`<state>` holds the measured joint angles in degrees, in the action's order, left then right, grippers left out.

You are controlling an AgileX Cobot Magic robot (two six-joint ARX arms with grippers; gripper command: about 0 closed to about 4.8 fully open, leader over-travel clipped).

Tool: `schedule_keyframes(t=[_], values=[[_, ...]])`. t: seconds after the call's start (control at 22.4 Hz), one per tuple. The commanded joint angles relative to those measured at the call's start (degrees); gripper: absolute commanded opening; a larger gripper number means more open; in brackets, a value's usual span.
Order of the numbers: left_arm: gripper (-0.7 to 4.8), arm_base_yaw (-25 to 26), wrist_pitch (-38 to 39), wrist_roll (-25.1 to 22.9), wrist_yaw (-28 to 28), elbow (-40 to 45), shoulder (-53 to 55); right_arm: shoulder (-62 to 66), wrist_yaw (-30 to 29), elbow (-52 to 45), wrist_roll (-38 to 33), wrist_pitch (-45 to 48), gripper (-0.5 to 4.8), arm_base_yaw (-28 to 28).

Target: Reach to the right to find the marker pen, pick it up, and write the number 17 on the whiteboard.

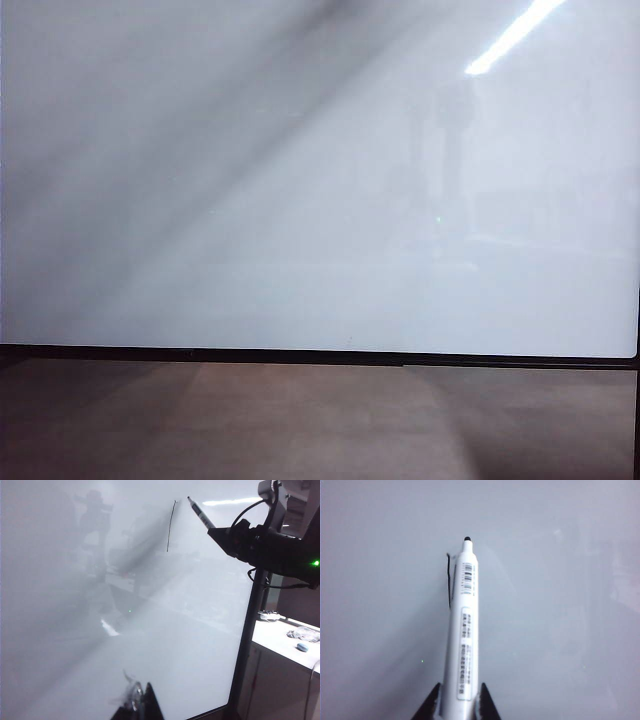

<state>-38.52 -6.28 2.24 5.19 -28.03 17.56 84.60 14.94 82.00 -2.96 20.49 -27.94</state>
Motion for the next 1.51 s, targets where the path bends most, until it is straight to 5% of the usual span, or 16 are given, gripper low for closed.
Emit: schedule_keyframes(t=[0.04, 1.51], values=[[-0.05, 0.02, -0.68, -0.09, 0.0, -0.28, 0.07, 0.15, -0.33, 0.42, 0.0, 1.31, -0.06, -0.07], [-0.05, 0.02, -0.68, -0.09, 0.15, -0.28, 0.09, 1.55, 1.79, 0.42, -0.28, -0.79, -0.06, 3.82]])
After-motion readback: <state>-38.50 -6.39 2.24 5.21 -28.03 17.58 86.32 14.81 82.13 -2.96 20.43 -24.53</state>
